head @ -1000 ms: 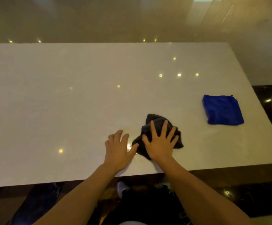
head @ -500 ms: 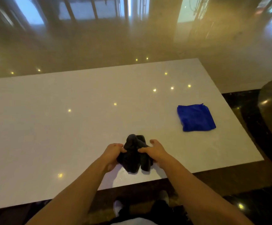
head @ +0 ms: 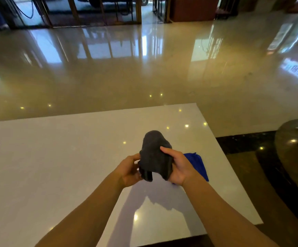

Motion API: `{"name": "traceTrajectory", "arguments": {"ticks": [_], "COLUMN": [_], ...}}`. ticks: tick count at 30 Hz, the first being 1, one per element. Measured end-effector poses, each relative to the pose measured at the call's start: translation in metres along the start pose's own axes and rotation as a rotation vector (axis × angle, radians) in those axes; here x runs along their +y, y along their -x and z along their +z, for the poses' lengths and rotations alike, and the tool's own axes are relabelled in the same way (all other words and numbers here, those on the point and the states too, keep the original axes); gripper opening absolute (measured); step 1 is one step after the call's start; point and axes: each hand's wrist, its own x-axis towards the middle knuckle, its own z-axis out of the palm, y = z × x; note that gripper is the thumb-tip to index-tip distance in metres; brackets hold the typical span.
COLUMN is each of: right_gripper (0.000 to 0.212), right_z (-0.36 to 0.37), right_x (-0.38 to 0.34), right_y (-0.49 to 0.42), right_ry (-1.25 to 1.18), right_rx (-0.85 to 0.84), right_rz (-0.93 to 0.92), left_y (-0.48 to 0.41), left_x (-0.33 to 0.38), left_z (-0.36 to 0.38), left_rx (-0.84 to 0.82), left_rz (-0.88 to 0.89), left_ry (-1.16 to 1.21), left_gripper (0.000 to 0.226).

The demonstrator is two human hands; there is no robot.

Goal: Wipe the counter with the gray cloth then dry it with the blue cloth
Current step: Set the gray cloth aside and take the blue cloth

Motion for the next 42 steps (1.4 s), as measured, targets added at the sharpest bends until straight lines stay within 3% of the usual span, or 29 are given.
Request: {"name": "traceTrajectory", "arguments": {"ticks": [2,4,7,10,12,13,15,18,20,23,28,31,33,35,39,40,42], "right_gripper": [0.067,0.06,0.043,0.057,0.076,0.08,0.064,0.051,0.046,0.031,0.035,0.043,0.045,0.05,0.055,0.053,0.053], "right_z": [0.008,0.017,0.026,0.03,0.028,0.025,0.015,-0.006,-0.023,-0.043,-0.087,-0.116,-0.133,-0.145,-0.182,-0.193,-0.205], "right_x": [-0.022,-0.039,-0.061,-0.072,-0.075,-0.075,-0.08,-0.091,-0.1,-0.114,-0.152,-0.18,-0.193,-0.2,-0.197,-0.187,-0.154], "right_y": [0.001,0.0,-0.001,-0.005,-0.019,-0.023,-0.033,-0.05,-0.064,-0.093,-0.163,-0.199,-0.216,-0.22,-0.181,-0.165,-0.127], "right_ry": [0.027,0.142,0.616,1.106,1.141,1.048,0.709,0.334,0.317,0.303,0.453,0.546,0.598,0.669,0.942,1.001,1.142], "right_rx": [-0.057,-0.044,0.233,0.529,0.602,0.564,0.453,0.369,0.393,0.416,0.43,0.436,0.445,0.431,0.516,0.544,0.534], "right_rz": [-0.059,-0.127,-0.311,-0.489,-0.524,-0.494,-0.351,-0.152,-0.126,-0.086,-0.046,-0.087,-0.114,-0.144,-0.311,-0.304,-0.078], "left_y": [-0.007,-0.01,-0.018,-0.034,-0.048,-0.05,-0.064,-0.084,-0.1,-0.134,-0.2,-0.241,-0.264,-0.276,-0.255,-0.242,-0.215], "left_x": [0.008,0.014,0.025,0.039,0.05,0.053,0.061,0.074,0.08,0.079,0.054,0.043,0.037,0.03,0.002,-0.008,-0.032], "left_z": [0.035,0.055,0.063,0.065,0.07,0.07,0.07,0.073,0.08,0.092,0.114,0.117,0.118,0.118,0.11,0.106,0.1], "left_rx": [0.012,-0.014,-0.125,-0.302,-0.447,-0.5,-0.544,-0.423,-0.285,-0.079,0.278,0.279,0.264,0.315,0.544,0.562,0.543], "left_rz": [0.026,0.021,-0.026,-0.042,-0.108,-0.129,-0.164,-0.182,-0.139,-0.072,0.09,0.081,0.086,0.165,0.288,0.288,0.195], "left_ry": [-0.056,0.063,0.299,0.356,0.344,0.34,0.309,0.178,0.032,-0.148,-0.194,-0.044,-0.082,-0.239,-0.635,-0.741,-0.975], "left_gripper": [0.042,0.048,0.06,0.085,0.096,0.098,0.098,0.082,0.065,0.057,0.048,0.041,0.035,0.027,0.053,0.05,0.043]}}
